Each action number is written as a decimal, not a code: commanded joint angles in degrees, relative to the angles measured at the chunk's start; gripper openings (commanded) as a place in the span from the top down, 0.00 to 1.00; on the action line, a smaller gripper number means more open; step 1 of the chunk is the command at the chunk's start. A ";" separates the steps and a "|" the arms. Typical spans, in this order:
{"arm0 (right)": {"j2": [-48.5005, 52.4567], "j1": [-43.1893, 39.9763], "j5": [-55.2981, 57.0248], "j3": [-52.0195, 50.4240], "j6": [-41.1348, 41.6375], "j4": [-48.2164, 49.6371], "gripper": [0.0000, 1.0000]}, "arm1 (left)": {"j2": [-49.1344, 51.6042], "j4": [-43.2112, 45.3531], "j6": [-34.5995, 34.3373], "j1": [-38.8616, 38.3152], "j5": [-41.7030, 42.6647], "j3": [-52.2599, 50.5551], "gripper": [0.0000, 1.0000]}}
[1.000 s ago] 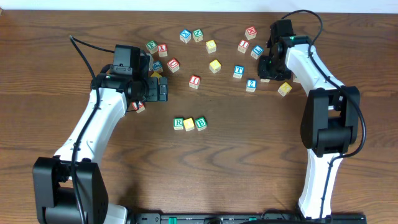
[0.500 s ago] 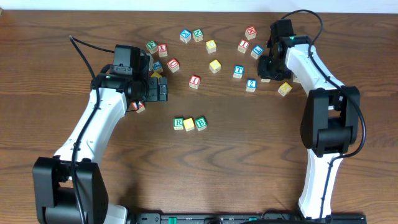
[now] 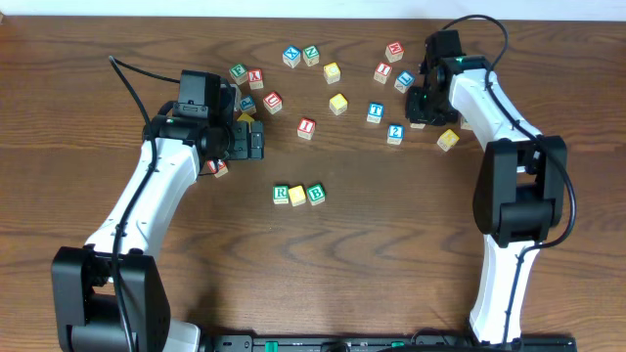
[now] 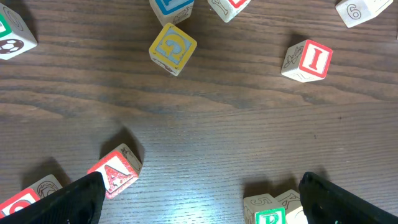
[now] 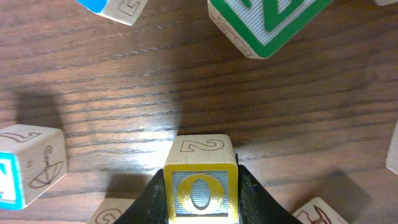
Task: Spell out ROBOT
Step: 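Lift the yellow O block with the right gripper, then carry the yellow O block down toward the R-O-B row, then lower the yellow O block to the right of the green B block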
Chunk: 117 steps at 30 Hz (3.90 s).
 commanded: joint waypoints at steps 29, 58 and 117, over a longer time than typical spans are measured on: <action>-24.48 13.14 4.39 -0.48 4.79 -14.16 0.80 | 0.04 -0.17 1.01 0.00 0.72 -0.37 0.02; -24.48 27.50 4.04 -29.86 11.45 8.96 0.84 | 0.04 -0.17 1.01 0.00 0.72 -0.37 0.02; -24.46 32.37 4.96 -38.84 13.33 19.10 0.80 | 0.04 -0.17 1.01 0.00 0.70 -0.37 0.02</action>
